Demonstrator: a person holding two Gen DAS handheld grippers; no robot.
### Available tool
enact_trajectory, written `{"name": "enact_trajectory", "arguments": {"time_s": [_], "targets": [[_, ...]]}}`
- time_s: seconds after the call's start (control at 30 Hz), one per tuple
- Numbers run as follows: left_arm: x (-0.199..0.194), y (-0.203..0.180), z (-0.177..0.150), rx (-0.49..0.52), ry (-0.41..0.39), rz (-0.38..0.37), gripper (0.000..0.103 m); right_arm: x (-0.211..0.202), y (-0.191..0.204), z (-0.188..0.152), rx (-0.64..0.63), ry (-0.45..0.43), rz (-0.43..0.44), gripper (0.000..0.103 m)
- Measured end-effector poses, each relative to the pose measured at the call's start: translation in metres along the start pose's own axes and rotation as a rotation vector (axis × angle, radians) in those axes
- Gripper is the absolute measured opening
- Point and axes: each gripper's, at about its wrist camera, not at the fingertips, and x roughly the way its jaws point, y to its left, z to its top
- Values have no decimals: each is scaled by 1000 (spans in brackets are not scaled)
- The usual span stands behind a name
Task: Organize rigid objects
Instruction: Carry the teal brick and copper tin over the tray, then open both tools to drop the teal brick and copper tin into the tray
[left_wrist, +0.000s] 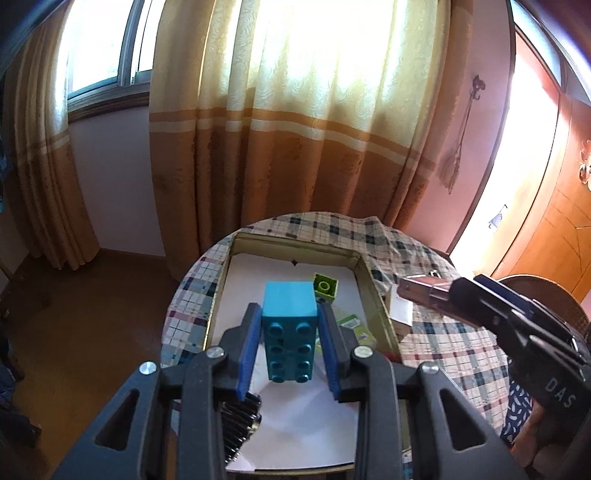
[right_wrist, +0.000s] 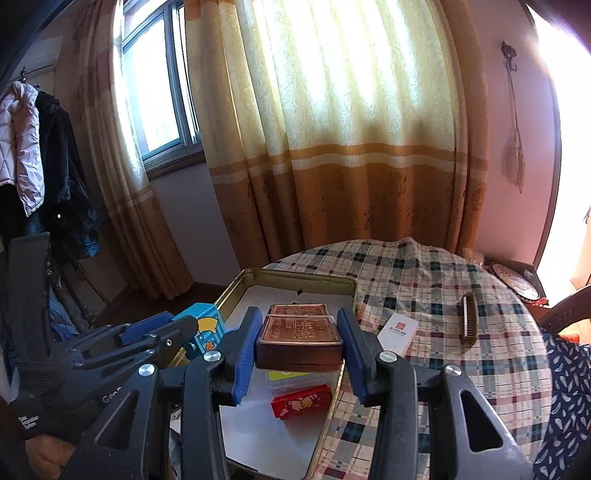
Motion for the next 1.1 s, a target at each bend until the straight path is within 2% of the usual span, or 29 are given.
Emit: {"name": "enact_trajectory", "arguments": {"time_s": [0.2, 0.47, 0.9, 1.1], "targets": [[18, 3, 2, 4, 23, 31, 30, 26, 0, 1, 21, 21, 28, 45], [50, 2, 8, 24, 75, 99, 30, 67, -3, -4, 40, 71, 19, 45], [66, 0, 10, 38, 94, 110, 30, 98, -8, -9, 41, 133, 8, 45], [71, -2, 9, 67, 90, 150, 30, 106, -6, -11, 31, 149, 6, 45]]}}
